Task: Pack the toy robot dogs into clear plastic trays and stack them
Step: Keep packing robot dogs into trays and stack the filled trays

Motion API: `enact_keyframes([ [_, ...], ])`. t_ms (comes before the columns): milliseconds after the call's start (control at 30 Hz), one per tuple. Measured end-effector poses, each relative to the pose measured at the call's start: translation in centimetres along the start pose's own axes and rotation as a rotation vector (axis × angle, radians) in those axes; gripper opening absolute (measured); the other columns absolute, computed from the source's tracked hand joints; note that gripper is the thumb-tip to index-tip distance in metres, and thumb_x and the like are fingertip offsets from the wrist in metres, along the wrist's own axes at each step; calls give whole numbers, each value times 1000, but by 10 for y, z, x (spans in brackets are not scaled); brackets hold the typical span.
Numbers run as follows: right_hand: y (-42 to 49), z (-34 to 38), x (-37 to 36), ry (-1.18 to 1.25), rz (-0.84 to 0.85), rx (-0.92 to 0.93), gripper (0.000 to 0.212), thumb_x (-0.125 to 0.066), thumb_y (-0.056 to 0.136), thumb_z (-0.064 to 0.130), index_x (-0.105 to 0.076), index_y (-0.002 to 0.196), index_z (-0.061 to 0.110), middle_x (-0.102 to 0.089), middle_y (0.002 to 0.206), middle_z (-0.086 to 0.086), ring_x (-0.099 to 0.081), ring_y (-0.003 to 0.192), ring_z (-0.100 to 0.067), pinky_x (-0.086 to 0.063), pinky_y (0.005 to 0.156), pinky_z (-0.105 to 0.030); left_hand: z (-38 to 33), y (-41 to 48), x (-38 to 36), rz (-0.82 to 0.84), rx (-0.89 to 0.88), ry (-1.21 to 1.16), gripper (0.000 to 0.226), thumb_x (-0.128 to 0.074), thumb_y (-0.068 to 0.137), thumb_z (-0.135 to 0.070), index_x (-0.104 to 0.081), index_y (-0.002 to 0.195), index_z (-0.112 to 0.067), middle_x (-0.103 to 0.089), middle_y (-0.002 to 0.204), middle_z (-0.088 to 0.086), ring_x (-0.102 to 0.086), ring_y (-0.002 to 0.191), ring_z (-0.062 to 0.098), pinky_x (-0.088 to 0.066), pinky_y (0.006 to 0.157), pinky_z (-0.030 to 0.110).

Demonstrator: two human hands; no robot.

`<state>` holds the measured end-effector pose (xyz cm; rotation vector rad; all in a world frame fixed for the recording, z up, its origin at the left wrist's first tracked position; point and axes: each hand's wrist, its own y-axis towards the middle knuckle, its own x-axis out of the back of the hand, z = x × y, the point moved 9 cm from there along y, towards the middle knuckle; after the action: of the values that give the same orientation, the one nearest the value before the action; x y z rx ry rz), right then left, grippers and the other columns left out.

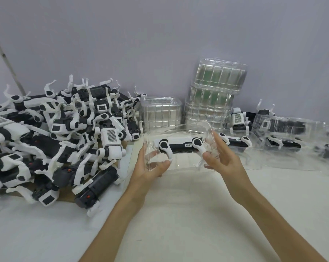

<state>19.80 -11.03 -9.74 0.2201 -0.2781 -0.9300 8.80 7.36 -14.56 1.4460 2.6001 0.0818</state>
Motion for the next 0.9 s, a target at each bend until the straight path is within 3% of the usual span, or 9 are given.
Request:
enact_keyframes([
  [167, -1, -5, 5, -11, -68, -16, 83, -77, 68, 58, -43, 143, 50, -54, 142, 14, -62, 117, -8, -50, 101, -45, 0, 0, 0, -11, 14, -19, 91, -84, 48, -52, -39, 128, -55, -58, 131, -11, -66, 107, 12, -49, 84, 27],
  [233, -2, -5, 9, -33, -116, -8, 76, -78, 75, 46, -44, 144, 45, -57, 138, 10, -63, 112, -13, -52, 95, -41, -2, 0, -1, -24, -3, -4, 97, -84, 47, -49, -39, 133, -50, -58, 130, -6, -64, 111, 18, -50, 88, 29],
  [367, -2, -7, 10, -54, -134, 0, 67, -77, 83, 28, -46, 141, 40, -57, 135, 6, -62, 110, -16, -52, 95, -40, -3, 0, -1, -48, -7, 24, 110, -84, 42, -49, -34, 140, -44, -56, 126, -5, -61, 105, 11, -50, 88, 30],
  [500, 0, -10, 11, -30, -150, -79, 76, -75, 70, 49, -44, 139, 43, -58, 127, 14, -62, 101, -9, -47, 77, -24, -6, 0, 0, -30, -23, 57, 111, -87, 52, -35, -30, 146, -43, -54, 128, -6, -59, 112, 13, -52, 94, 33],
  [600, 1, -14, 10, -28, -135, -142, 79, -79, 71, 58, -48, 140, 34, -63, 120, 10, -63, 90, -4, -44, 64, -19, -4, -2, -4, -12, 26, -3, 106, -84, 49, -54, -33, 142, -50, -59, 127, -4, -59, 117, 15, -47, 98, 35],
  [667, 0, -15, 8, -24, -114, -161, 77, -79, 72, 57, -48, 139, 36, -65, 118, 9, -64, 92, -3, -43, 65, -20, -4, -3, 0, -65, 58, -15, 101, -79, 46, -64, -38, 136, -52, -59, 124, -1, -60, 113, 15, -47, 91, 32],
  [900, -4, -22, 9, -32, -156, -220, 79, -74, 65, 60, -50, 136, 34, -65, 117, 4, -61, 88, -6, -41, 65, -24, -15, -4, 11, -217, -15, 48, 91, -83, 52, -54, -46, 134, -38, -55, 114, 2, -58, 90, 13, -46, 78, 29],
])
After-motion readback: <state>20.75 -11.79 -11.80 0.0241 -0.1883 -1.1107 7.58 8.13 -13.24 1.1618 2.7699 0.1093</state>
